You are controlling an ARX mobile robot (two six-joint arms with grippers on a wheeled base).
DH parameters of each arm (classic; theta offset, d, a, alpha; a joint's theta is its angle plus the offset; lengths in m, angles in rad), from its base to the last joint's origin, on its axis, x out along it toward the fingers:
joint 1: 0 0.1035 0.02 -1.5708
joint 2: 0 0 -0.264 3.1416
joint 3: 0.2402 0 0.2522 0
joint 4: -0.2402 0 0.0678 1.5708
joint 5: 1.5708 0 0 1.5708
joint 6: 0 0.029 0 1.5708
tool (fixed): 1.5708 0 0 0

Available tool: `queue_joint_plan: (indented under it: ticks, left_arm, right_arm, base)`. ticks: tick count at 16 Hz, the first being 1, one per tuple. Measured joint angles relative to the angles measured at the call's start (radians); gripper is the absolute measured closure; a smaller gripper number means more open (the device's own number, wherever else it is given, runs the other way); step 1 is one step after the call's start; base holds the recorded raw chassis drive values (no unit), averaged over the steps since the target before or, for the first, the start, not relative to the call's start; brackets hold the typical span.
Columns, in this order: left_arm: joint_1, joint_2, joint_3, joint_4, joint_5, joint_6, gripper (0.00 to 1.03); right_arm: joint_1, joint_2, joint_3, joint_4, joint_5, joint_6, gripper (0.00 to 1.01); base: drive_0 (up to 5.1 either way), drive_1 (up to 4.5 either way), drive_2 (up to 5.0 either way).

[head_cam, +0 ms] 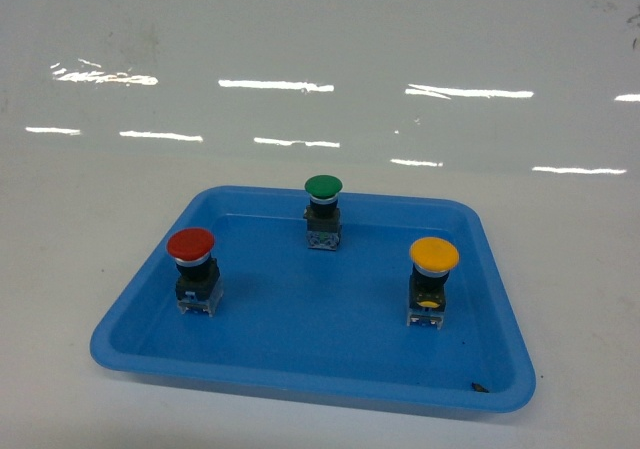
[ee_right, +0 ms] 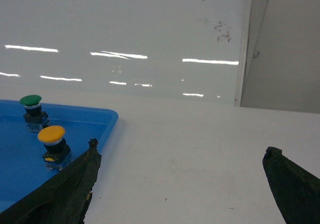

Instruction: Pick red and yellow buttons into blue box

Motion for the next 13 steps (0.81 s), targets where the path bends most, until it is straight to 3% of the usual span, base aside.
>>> queue_joint_plan:
  ticks: [13]
  left_arm:
    - [0.0,0.0,0.0,0.0,0.0,0.0,0.05]
  right_arm:
    - [0.0,0.0,0.0,0.0,0.0,0.0,0.03]
  base:
    - [0.0,0.0,0.0]
